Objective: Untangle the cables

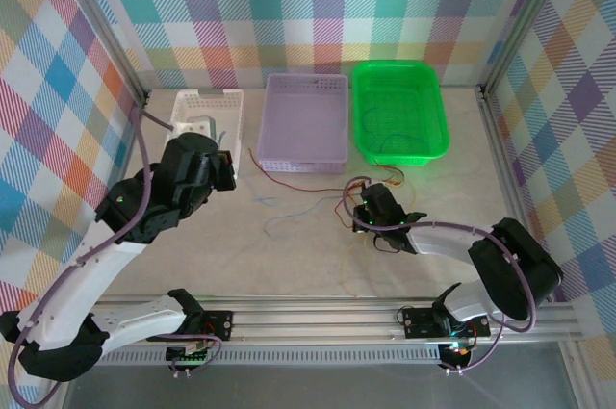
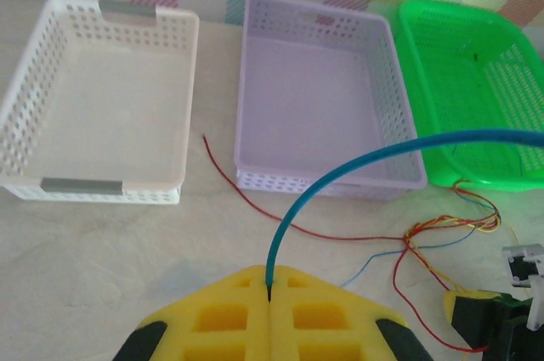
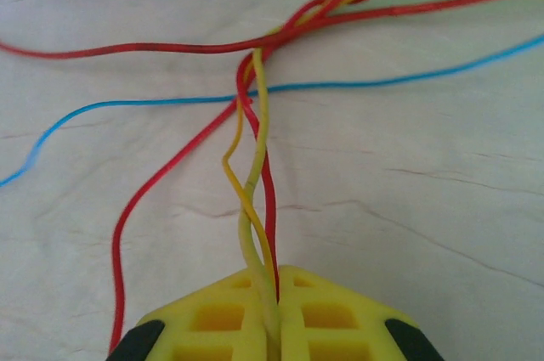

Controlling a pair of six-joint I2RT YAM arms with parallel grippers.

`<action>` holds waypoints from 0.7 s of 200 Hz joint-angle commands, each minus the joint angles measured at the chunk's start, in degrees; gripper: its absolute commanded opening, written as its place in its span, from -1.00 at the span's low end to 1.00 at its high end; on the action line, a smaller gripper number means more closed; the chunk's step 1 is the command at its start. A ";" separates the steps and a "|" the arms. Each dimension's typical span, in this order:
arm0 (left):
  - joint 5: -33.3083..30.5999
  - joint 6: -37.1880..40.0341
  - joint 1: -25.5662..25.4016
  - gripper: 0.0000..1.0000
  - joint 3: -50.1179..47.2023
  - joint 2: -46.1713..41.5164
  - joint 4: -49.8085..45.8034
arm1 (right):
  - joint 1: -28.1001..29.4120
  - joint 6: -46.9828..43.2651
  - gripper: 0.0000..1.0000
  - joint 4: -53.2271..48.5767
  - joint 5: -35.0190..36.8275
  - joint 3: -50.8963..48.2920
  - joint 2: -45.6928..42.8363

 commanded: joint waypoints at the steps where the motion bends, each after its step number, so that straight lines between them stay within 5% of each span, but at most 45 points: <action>1: -2.68 3.72 0.67 -1.00 4.09 -0.21 -3.68 | -1.38 4.82 -1.00 -5.14 3.31 -0.98 -0.70; 56: 0.68 5.08 0.65 -1.00 10.57 2.63 -1.96 | -2.72 7.73 -1.00 -1.50 -0.13 -4.89 -3.85; 94: 6.46 6.94 0.68 -1.00 18.74 10.99 2.96 | -2.71 7.16 -1.00 3.94 -1.87 -12.66 -19.16; 140: 12.81 10.90 0.70 -1.00 38.24 27.55 6.29 | -2.71 6.56 -1.00 -5.45 -2.19 -15.41 -37.85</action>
